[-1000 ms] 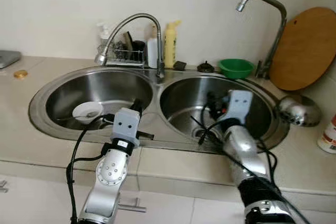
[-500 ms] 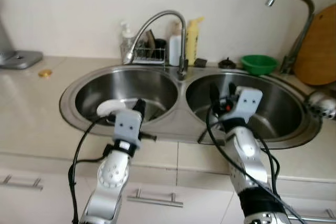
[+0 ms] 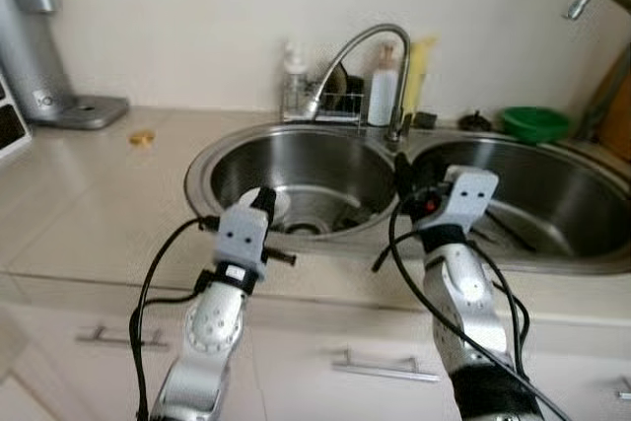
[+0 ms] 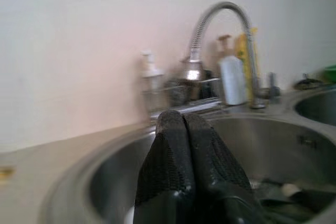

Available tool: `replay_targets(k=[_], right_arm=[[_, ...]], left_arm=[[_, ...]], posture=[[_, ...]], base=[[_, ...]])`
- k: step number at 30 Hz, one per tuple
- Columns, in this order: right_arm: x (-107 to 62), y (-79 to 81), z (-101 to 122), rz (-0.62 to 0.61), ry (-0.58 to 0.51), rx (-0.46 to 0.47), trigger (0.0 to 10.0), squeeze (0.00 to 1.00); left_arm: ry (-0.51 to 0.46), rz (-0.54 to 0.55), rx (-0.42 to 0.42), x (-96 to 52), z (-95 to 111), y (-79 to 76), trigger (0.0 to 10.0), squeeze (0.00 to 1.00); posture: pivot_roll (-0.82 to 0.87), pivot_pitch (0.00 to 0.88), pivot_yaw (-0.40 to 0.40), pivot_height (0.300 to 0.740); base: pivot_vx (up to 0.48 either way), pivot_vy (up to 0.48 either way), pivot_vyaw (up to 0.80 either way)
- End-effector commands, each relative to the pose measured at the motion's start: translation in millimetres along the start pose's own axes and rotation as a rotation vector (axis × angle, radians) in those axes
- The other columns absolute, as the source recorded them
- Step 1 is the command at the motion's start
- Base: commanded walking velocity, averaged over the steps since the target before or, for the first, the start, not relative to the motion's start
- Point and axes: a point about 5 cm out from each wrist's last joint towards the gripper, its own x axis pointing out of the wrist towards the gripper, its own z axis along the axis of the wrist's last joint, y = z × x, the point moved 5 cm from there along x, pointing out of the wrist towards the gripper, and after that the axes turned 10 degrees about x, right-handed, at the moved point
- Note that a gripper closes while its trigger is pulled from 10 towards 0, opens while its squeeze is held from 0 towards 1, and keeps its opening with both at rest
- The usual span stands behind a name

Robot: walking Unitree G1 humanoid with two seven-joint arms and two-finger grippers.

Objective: Kitchen organization

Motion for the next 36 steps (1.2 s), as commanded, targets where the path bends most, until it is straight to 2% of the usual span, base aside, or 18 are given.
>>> replay_targets(k=[1, 7, 14, 20, 26, 34, 36], right_arm=[[0.3, 16.4, -2.3, 0.050, 0.008, 0.006, 10.0, 0.00], [-5.6, 21.0, -6.3, 0.061, 0.021, 0.011, 10.0, 0.00], [-12.4, 21.2, -12.5, 0.060, 0.051, -0.012, 10.0, 0.00], [-18.0, 13.4, -11.3, 0.022, 0.044, -0.012, 10.0, 0.00], [-22.1, 14.2, -12.1, 0.026, 0.045, -0.019, 10.0, 0.00], [-26.4, 14.6, -11.8, 0.021, 0.043, -0.028, 10.0, 0.00], [-26.9, 14.6, -11.7, 0.020, 0.042, -0.028, 10.0, 0.00]], left_arm=[[0.004, 0.015, 0.020, -1.8, -2.0, 8.1, 10.0, 0.00], [-0.012, 0.023, 0.022, -2.0, 0.4, 8.9, 10.0, 0.00], [-0.014, 0.001, 0.054, -1.8, 0.7, 5.5, 10.0, 0.00], [-0.013, -0.004, 0.055, -2.9, -0.6, 3.2, 10.0, 0.00], [-0.014, -0.023, 0.074, -2.8, -0.6, -0.7, 10.0, 0.00], [-0.012, -0.023, 0.067, -3.6, -1.3, -2.4, 10.0, 0.00], [-0.028, -0.011, 0.047, -4.3, 1.5, -1.9, 10.0, 0.00]], posture=[[0.05, 0.000, -0.011, 0.740], [0.05, 0.000, -0.010, 0.740], [0.04, 0.000, -0.005, 0.740], [0.03, 0.000, -0.002, 0.740], [0.03, 0.000, 0.000, 0.740], [0.03, 0.000, -0.006, 0.740], [0.03, 0.000, -0.007, 0.740]], base=[[0.000, 0.480, 0.00], [0.000, 0.394, 0.00], [0.000, 0.000, 0.00], [0.000, 0.000, -0.79], [0.000, 0.000, -0.79], [0.000, -0.464, -0.79], [0.000, 0.000, -0.79]])
